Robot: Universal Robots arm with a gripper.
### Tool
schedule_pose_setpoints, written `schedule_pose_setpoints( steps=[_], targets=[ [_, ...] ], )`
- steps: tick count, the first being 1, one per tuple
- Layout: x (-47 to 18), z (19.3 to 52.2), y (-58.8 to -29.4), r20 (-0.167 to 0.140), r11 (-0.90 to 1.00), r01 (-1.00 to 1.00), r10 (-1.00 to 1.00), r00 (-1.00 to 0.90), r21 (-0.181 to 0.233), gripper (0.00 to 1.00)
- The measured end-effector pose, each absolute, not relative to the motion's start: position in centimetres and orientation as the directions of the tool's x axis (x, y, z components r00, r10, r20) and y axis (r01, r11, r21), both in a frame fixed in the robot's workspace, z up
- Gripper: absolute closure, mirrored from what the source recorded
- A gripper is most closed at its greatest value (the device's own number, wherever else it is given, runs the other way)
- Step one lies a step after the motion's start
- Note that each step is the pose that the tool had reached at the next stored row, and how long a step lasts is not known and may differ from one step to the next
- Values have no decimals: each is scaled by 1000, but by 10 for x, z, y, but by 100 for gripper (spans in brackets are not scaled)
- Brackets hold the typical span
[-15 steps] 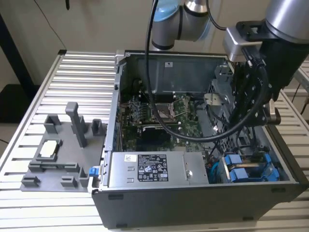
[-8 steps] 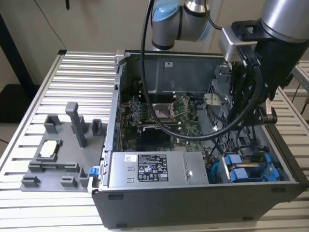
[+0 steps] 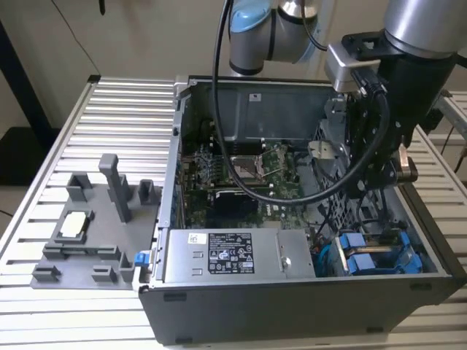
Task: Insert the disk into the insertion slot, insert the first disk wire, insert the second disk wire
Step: 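Insert the second disk wire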
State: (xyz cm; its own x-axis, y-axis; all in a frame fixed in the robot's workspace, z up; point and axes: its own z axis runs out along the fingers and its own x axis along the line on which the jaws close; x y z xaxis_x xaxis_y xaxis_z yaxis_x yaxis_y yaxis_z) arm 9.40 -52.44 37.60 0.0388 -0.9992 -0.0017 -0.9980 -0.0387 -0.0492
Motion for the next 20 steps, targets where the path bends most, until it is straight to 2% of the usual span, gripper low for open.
schedule_pose_setpoints(
  steps=[3,8,15,20],
  targets=[
    [92,375,-517,3,-51,-997,-999,51,-50,74],
    [89,372,-511,35,-68,-996,-997,66,-56,74],
    [84,367,-506,47,-78,-993,-996,74,-94,74],
    [83,364,-505,60,-81,-991,-995,75,-105,74]
  ],
)
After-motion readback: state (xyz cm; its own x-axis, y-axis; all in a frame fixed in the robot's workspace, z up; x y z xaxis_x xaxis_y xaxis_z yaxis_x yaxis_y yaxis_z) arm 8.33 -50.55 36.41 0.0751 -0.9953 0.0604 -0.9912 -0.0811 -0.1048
